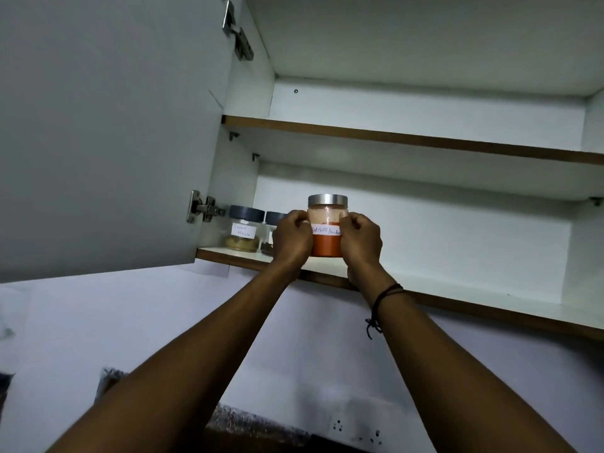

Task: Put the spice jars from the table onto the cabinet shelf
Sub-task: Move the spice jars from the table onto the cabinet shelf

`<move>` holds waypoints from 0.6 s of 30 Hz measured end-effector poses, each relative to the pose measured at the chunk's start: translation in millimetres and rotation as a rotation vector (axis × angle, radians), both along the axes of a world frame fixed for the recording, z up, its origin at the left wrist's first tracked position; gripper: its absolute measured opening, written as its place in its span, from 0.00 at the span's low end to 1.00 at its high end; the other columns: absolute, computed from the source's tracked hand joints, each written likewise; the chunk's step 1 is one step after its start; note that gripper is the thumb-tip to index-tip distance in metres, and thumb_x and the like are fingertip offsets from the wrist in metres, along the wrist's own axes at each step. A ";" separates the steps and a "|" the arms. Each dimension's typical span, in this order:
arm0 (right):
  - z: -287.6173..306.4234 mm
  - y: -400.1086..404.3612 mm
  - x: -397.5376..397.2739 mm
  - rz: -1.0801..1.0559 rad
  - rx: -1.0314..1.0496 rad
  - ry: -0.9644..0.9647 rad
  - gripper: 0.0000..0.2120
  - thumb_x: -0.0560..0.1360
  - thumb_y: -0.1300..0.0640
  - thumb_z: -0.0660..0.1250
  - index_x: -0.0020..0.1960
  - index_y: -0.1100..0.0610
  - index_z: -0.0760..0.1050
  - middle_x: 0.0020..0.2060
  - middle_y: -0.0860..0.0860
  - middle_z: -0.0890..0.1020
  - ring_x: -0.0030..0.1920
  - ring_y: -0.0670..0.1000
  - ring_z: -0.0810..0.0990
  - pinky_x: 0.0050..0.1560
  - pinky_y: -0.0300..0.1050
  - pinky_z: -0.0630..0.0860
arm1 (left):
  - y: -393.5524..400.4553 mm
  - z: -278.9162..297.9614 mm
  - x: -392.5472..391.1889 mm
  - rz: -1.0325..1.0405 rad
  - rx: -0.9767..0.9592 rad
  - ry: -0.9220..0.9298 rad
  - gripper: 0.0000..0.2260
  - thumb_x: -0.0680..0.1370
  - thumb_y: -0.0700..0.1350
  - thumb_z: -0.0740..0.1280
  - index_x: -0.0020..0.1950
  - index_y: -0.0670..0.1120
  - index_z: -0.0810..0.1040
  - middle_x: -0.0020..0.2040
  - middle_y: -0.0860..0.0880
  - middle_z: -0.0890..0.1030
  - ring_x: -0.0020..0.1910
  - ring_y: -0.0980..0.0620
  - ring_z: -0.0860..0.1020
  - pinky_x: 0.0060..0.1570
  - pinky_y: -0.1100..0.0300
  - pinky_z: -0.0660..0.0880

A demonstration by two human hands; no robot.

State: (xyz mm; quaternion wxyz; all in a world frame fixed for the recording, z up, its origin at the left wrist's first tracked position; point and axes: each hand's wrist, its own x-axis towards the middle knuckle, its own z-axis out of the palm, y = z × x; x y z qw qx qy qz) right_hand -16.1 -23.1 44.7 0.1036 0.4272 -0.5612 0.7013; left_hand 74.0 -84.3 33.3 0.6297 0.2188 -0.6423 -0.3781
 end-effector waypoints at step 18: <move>-3.4 -65.4 -38.4 0.201 0.505 0.037 0.12 0.75 0.68 0.60 0.55 0.61 0.78 0.46 0.58 0.81 0.40 0.53 0.79 0.38 0.43 0.74 | -69.7 -2.5 -32.8 -0.082 0.036 -0.361 0.15 0.76 0.35 0.59 0.61 0.40 0.77 0.57 0.39 0.81 0.56 0.41 0.79 0.58 0.46 0.78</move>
